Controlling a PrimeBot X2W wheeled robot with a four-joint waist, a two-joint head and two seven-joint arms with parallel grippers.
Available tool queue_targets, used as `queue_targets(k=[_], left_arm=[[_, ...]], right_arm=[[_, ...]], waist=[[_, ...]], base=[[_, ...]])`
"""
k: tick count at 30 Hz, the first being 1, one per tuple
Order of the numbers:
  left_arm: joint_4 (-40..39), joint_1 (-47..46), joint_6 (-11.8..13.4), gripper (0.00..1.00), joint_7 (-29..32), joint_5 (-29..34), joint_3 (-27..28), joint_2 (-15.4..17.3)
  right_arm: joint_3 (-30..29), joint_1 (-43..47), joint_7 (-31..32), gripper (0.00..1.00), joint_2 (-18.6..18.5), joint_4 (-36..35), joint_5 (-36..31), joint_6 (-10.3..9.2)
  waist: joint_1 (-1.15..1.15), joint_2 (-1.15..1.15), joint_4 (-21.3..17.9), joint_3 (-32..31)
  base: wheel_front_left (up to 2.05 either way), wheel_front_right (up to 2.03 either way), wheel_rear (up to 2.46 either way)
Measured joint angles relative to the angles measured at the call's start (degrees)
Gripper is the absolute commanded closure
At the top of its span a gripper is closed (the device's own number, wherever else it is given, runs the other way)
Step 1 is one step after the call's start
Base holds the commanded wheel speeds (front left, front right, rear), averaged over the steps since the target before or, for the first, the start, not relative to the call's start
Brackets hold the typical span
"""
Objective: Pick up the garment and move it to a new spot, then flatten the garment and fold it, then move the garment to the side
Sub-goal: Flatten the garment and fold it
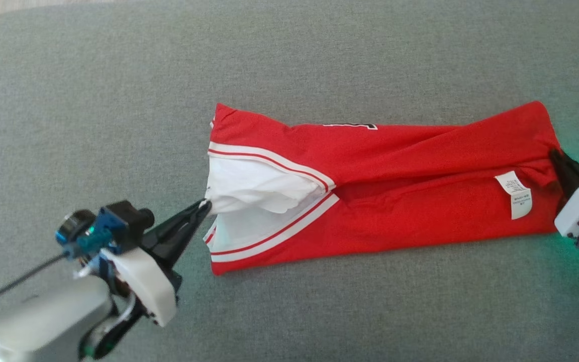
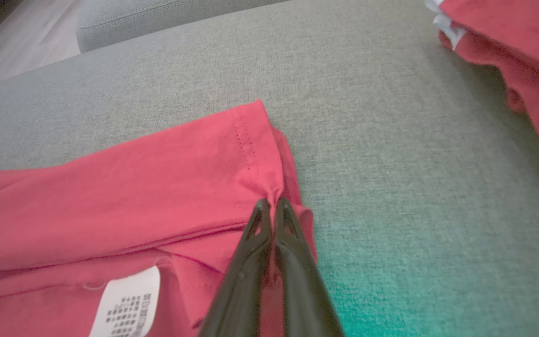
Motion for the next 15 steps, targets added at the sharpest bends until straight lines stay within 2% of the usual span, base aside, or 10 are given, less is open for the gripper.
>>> queue_targets(k=[1, 2, 3, 6, 10, 14, 15], left_arm=[[0.3, 0.7, 0.7, 0.79, -1.0, -0.2, 0.1, -0.5], [0.9, 1.3, 1.3, 0.56, -2.2, -0.4, 0.2, -1.4], [1.8, 1.9, 2.2, 0.0, -3.6, -0.6, 0.5, -2.3], [4.8, 4.0, 6.2, 0.0, -7.5, -0.7, 2.4, -5.9], [7.3, 10.3, 13.4, 0.0, -9.7, -0.5, 9.7, -11.5], [4.9, 20.1, 19.0, 0.0, -9.7, 8.8, 23.2, -18.3], [3.4, 25.7, 20.4, 0.0, -9.7, 14.2, 28.2, -21.4]], right_arm=[[-0.3, 0.5, 0.0, 0.18, 0.0, -0.1, -0.4, 0.0], [-0.9, 0.9, -0.2, 0.0, 0.2, -0.1, -0.8, 0.0], [-1.5, 1.3, -0.9, 0.0, 0.5, 0.0, -1.1, 0.0], [-4.5, 2.9, -4.2, 0.0, 2.0, 0.2, -1.5, 0.0], [-8.5, 7.7, -10.2, 0.0, 4.8, 0.0, -2.5, 0.0], [-12.7, 13.5, -13.6, 0.0, 8.0, -0.2, -4.7, 0.0], [-14.7, 15.6, -14.2, 0.0, 9.7, -0.2, -5.6, 0.0]], waist=[[0.0, 0.0, 0.0, 0.0], [0.01, 0.0, 0.1, -0.1], [0.01, 0.0, 0.1, -0.3], [0.01, 0.0, 0.1, -1.4], [0.0, 0.0, 0.0, -3.7], [0.0, 0.0, 0.2, -6.3], [0.0, 0.0, 0.3, -7.7]], base=[[0.0, 0.0, 0.0], [0.0, 0.0, 0.0], [0.0, 0.0, 0.0], [0.0, 0.0, 0.0], [0.0, 0.0, 0.0], [0.0, 0.0, 0.0], [0.0, 0.0, 0.0]])
